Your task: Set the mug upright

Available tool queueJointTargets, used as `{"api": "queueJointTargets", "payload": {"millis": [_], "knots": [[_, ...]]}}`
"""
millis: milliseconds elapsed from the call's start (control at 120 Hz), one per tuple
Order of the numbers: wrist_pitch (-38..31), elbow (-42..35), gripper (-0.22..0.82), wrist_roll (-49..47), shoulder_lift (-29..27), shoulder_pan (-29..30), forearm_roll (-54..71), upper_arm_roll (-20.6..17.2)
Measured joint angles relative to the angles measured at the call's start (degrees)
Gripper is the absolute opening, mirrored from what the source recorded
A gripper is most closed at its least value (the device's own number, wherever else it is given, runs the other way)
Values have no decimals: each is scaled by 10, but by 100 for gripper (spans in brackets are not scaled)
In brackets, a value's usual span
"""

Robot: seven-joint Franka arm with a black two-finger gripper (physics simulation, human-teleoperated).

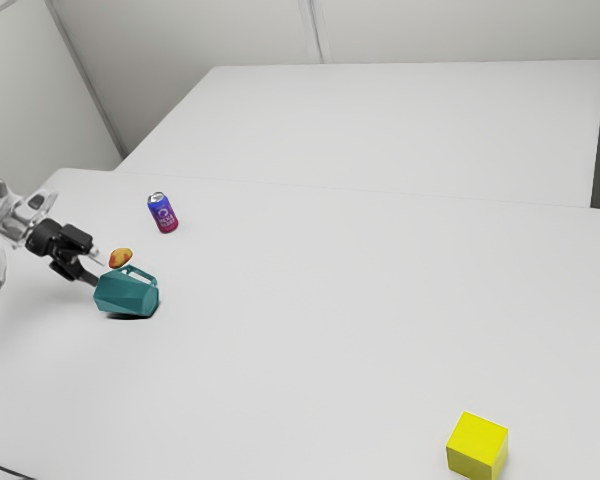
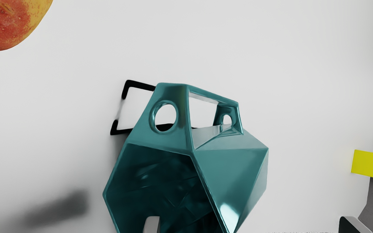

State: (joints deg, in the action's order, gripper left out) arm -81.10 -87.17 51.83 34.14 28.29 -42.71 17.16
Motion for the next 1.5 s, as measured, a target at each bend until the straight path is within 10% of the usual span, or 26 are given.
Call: {"api": "queueJointTargets", "payload": {"millis": [192, 383, 567, 983, 1217, 1500], "knots": [[11, -35, 58, 21, -6, -2, -18, 0], [18, -36, 11, 33, -7, -3, -22, 0], [19, -36, -8, 41, -8, -3, -23, 0], [18, -102, -17, 52, -132, -28, -15, 2], [-35, -111, -18, -13, -248, -165, 159, -1], [-145, -143, -18, -128, -297, -216, 361, -125]]}}
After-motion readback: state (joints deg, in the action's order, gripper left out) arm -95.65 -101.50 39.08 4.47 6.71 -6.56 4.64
